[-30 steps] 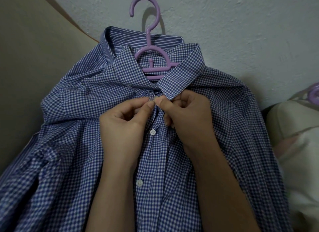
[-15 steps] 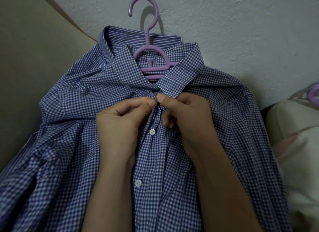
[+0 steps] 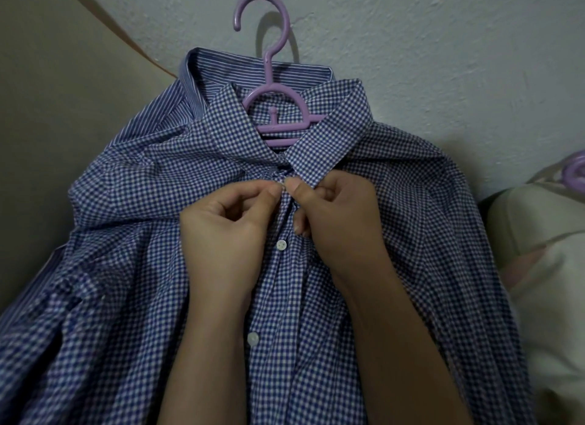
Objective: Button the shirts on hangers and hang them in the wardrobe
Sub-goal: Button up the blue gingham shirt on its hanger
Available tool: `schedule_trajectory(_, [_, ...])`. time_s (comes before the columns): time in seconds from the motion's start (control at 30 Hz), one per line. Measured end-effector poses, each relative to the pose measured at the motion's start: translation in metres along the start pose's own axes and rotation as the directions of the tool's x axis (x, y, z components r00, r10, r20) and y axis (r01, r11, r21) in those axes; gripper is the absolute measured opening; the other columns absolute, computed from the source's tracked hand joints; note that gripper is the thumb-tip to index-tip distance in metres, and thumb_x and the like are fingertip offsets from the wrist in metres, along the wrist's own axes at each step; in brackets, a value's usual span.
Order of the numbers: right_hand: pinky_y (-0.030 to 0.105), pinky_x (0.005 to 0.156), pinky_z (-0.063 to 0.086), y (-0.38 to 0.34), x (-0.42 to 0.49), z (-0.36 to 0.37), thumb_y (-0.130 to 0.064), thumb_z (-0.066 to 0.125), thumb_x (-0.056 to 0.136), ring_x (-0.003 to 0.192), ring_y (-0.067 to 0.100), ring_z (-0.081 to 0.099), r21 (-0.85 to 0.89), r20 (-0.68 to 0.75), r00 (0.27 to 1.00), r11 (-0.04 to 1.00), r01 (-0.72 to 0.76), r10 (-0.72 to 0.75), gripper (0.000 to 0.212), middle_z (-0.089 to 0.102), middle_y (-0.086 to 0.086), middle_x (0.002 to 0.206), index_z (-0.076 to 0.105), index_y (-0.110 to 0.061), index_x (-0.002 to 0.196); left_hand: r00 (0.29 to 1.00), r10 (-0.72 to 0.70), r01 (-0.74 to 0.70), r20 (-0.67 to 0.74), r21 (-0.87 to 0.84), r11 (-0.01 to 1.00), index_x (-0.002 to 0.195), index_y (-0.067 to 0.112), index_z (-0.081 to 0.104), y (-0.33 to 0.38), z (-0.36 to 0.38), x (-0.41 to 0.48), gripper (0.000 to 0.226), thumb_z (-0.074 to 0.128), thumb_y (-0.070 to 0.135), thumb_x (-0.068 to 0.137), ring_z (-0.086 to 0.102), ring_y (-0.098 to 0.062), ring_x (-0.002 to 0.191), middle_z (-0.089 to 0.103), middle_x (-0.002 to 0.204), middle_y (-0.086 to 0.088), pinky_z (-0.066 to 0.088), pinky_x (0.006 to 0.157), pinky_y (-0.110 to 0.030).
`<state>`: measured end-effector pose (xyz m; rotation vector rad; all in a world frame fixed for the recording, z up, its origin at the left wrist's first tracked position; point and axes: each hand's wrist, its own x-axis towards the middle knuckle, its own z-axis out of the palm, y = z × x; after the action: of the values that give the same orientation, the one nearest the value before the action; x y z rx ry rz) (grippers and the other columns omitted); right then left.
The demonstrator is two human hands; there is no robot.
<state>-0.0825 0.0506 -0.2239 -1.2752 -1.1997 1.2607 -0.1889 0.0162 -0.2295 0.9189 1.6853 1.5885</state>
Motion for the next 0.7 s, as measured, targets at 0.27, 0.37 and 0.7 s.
schedule_trajectory(0.27, [0.035,0.049,0.044,0.0044,-0.0005,0.0068,-0.021,0.062,0.096,0.048,0.012,0.046,-0.197,-0.016,0.996,0.976,0.088,-0.093,0.043,0.050,-0.007,0.050,0.038,-0.018,0.060,0.994,0.105,-0.104,0.010,0.225,0.969,0.081,0.025,0.075,-0.0048,0.0023,0.0008,0.010,0.073,0.022,0.091,0.065,-0.009,0.062,0.069,0.068,0.007,0.057,0.062,-0.034])
schedule_trajectory(0.37, [0.017,0.045,0.035,0.0054,-0.0002,0.0071,-0.020,0.063,0.095,0.042,0.002,0.045,-0.239,-0.035,0.989,0.962,0.132,-0.145,0.042,0.050,-0.019,0.045,0.040,-0.021,0.060,0.986,0.167,-0.166,0.022,0.279,0.946,0.082,0.026,0.073,-0.0020,0.0039,-0.0036,0.008,0.073,0.028,0.090,0.068,-0.009,0.064,0.070,0.070,0.010,0.061,0.062,-0.039])
schedule_trajectory(0.7, [0.017,0.048,0.036,0.0074,-0.0003,0.0084,-0.021,0.062,0.096,0.046,0.002,0.044,-0.275,-0.033,0.978,0.943,0.189,-0.205,0.037,0.044,-0.012,0.051,0.044,-0.021,0.063,0.995,0.100,-0.103,0.023,0.181,0.978,0.082,0.023,0.076,-0.0083,-0.0018,0.0034,0.009,0.074,0.021,0.090,0.062,-0.005,0.064,0.068,0.069,0.007,0.052,0.064,-0.028])
